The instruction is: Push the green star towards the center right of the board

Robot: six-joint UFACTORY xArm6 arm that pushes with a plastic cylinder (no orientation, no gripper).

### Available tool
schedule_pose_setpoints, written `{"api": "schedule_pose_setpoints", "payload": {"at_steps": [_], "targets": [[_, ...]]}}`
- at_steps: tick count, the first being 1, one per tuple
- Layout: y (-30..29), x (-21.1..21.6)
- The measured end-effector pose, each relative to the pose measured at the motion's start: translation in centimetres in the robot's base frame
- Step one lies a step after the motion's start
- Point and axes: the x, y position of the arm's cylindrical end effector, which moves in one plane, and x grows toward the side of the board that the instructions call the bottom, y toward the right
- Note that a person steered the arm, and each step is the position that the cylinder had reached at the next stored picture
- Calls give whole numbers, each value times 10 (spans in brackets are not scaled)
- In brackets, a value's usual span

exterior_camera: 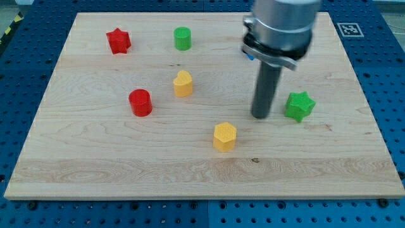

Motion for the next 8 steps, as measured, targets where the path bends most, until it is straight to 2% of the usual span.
{"api": "schedule_pose_setpoints", "payload": {"at_steps": [1,2,3,4,5,6,7,8], "targets": [[48,13],[59,-8],[61,-13],[44,13],[22,-8],[35,-48],[75,-44],[76,3]]}}
